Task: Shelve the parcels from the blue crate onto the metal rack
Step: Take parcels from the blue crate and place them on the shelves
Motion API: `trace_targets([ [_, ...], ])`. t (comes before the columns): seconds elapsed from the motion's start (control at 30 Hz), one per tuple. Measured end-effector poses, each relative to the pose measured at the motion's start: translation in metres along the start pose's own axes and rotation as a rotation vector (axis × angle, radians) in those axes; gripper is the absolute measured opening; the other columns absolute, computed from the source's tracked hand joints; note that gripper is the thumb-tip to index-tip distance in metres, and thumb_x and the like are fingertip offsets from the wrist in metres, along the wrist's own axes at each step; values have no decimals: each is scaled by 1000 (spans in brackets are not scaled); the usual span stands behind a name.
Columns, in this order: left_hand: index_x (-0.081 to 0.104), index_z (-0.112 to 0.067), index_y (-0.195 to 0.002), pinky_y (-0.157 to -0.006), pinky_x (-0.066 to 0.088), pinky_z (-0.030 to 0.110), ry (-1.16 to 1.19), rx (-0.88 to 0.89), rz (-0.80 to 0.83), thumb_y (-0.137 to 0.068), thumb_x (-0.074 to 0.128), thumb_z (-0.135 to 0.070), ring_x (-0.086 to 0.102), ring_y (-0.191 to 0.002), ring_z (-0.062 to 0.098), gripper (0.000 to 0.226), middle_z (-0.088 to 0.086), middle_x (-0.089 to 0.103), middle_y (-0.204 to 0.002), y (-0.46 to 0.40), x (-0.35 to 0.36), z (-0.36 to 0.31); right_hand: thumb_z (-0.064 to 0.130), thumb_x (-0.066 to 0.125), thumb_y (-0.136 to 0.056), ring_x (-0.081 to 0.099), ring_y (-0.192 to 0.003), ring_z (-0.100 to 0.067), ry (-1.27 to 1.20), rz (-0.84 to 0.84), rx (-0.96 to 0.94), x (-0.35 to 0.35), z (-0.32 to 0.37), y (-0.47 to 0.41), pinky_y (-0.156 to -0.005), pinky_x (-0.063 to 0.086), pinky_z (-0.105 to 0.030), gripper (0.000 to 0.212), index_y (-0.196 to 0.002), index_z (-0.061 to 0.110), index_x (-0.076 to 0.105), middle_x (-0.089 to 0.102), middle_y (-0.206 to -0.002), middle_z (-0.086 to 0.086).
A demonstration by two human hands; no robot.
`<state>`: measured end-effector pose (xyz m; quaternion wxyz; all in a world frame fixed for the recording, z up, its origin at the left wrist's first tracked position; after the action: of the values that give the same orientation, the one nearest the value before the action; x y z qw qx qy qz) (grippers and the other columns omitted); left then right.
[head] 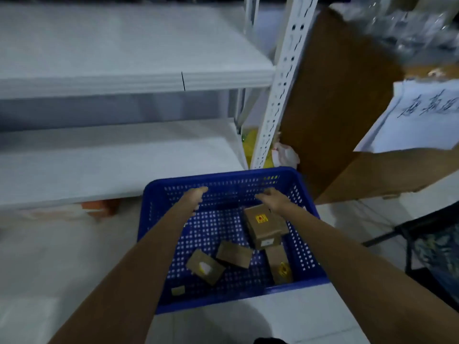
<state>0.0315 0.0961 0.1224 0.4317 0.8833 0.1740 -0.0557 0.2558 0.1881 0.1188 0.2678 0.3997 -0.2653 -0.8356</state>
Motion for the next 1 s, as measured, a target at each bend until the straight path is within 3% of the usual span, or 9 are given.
trace_targets([
  [0.13, 29, -11, -148, -111, 33, 49, -149, -74, 56, -99, 41, -43, 35, -138, 34, 59, 12, 40, -148, -96, 38, 82, 29, 51, -98, 52, -124, -34, 71, 14, 24, 76, -64, -68, -106, 42, -39, 43, -134, 5, 54, 55, -137, -14],
  [0.3, 17, -14, -151, -114, 29, 43, -542, -118, 268, -98, 39, -49, 23, -144, 29, 67, 6, 17, -160, -197, 78, 168, 32, 30, -107, 41, -135, -35, 384, 424, 243, 150, -127, -142, -103, 41, -44, 53, -151, 3, 24, 31, -154, -16],
  [0.43, 13, -15, -152, -110, 30, 44, -743, -117, 356, -100, 35, -46, 18, -146, 29, 65, 5, 7, -162, -240, 101, 189, 41, 42, -102, 53, -118, -38, 432, 415, 343, 175, -153, -183, -93, 47, -45, 62, -144, -3, 29, 39, -142, -24],
  [0.53, 11, -11, -152, -112, 28, 42, -760, -119, 367, -102, 33, -40, 16, -146, 30, 62, 6, 5, -161, -244, 117, 197, 39, 45, -101, 56, -84, -27, 414, 436, 357, 184, -159, -195, -82, 49, -39, 48, -129, 0, 42, 52, -103, -16],
  [0.6, 14, -7, -151, -110, 28, 39, -751, -122, 350, -102, 35, -38, 19, -145, 30, 62, 9, 9, -161, -243, 127, 205, 35, 47, -99, 56, -94, -28, 372, 438, 348, 188, -160, -198, -79, 49, -39, 51, -135, 0, 42, 52, -106, -15],
  [0.67, 21, -6, -149, -106, 33, 37, -731, -100, 350, -102, 39, -36, 28, -141, 30, 59, 11, 18, -158, -247, 135, 211, 35, 48, -99, 52, -114, -34, 279, 424, 355, 191, -160, -201, -81, 47, -41, 56, -140, 0, 37, 50, -128, -19],
  [0.77, 29, -6, -145, -93, 44, 40, -754, -70, 300, -101, 39, -32, 49, -121, 31, 52, 14, 38, -145, -255, 138, 212, 36, 49, -98, 46, -128, -38, 88, 404, 385, 194, -162, -212, -90, 46, -44, 59, -143, 1, 34, 41, -144, -20],
  [0.87, 47, -6, -123, -66, 42, 36, -756, 7, 179, -100, 40, -23, 49, -68, 19, 29, 16, 54, -100, -251, 125, 197, 32, 54, -97, 52, -124, -37, -71, 332, 358, 195, -158, -217, -102, 47, -48, 54, -139, 1, 40, 48, -140, -18],
  [1.0, 46, -12, -87, -61, 34, 31, -571, 30, 68, -94, 51, -15, 37, -60, 15, 9, 5, 40, -76, -205, 87, 152, 23, 69, -87, 61, -98, -30, -217, 174, 284, 170, -122, -176, -81, 57, -44, 41, -116, 1, 48, 58, -116, -13],
])
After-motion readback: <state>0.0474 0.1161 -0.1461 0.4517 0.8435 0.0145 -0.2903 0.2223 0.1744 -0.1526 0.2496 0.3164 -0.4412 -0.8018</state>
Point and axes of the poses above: each hand's wrist, its own y-axis away from the middle knuckle, its own x-axis out of the palm, z = x × y, the point moved 1 cm from there along -y, towards the middle knuckle
